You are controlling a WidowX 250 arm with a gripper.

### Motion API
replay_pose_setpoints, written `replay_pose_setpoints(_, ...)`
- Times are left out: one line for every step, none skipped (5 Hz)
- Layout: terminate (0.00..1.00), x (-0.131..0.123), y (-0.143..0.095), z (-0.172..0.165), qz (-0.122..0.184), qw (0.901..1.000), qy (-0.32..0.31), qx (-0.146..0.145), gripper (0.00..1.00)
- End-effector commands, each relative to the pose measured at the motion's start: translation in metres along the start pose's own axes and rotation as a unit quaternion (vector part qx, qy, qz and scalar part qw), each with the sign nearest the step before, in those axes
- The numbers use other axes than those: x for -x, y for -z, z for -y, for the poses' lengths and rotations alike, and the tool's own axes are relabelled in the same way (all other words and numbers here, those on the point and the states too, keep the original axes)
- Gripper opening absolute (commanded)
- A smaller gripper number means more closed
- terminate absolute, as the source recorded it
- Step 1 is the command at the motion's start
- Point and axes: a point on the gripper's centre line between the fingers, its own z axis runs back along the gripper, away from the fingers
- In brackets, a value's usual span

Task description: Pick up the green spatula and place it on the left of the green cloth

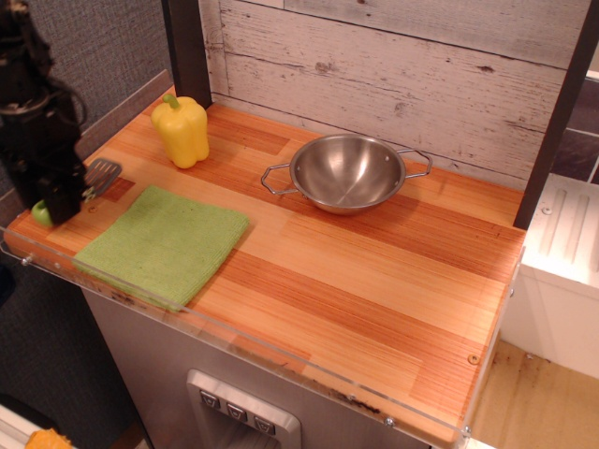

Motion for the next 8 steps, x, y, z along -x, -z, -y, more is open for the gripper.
replay_pose_setpoints(0.00, -0.003, -0.010, 0.003, 0.008, 0.9999, -0.005, -0.006, 1.00)
replay_pose_setpoints(0.00, -0.002, -0.016, 0.002, 0.011, 0.9998, -0.012, -0.013, 1.00)
replay_pose_setpoints(0.00, 0.001, -0.032, 0.005, 0.021, 0.9994, -0.016, -0.021, 1.00)
replay_pose_setpoints(0.00, 0.000, -0.062, 0.025, 0.044, 0.9988, -0.020, 0.000, 1.00)
replay_pose_setpoints(0.00, -0.008, -0.083, 0.055, 0.070, 0.9970, -0.006, 0.032, 1.00)
replay_pose_setpoints(0.00, -0.020, -0.078, 0.080, 0.056, 0.9972, 0.024, 0.043, 1.00)
replay_pose_setpoints(0.00, -0.022, -0.073, 0.084, 0.047, 0.9982, 0.028, 0.023, 1.00)
replay_pose_setpoints(0.00, -0.022, -0.073, 0.084, 0.047, 0.9982, 0.028, 0.023, 1.00)
